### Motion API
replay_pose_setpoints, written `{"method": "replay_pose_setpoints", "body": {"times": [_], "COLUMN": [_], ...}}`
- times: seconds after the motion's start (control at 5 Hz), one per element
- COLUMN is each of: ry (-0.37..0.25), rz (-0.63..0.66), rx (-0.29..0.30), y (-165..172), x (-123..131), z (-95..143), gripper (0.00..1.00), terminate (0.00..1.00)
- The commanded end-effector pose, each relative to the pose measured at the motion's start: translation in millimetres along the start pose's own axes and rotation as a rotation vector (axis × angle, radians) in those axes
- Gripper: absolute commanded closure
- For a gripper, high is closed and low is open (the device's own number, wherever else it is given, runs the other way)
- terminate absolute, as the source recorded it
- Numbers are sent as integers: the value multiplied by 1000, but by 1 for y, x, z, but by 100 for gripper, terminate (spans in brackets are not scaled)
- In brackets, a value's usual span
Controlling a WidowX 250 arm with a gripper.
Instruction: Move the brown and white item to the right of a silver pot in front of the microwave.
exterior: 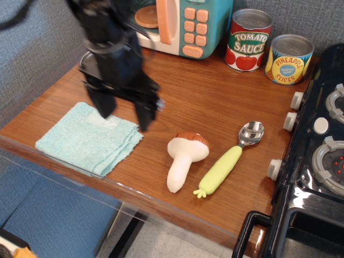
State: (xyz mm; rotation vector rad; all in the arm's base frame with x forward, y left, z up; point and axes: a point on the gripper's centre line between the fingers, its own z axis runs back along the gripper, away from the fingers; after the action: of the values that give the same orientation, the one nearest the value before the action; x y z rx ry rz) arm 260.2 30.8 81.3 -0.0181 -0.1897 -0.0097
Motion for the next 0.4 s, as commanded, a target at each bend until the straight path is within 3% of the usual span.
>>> {"method": "replay_pose_setpoints", "body": {"times": [0.0,0.2], "ry": [-83,-73], "rz": [-43,-41], "rx": [26,55], "y": [-36,-41], "x": [5,4], "z": [3,-9], "gripper": [0,0], "terminate": [0,0]}}
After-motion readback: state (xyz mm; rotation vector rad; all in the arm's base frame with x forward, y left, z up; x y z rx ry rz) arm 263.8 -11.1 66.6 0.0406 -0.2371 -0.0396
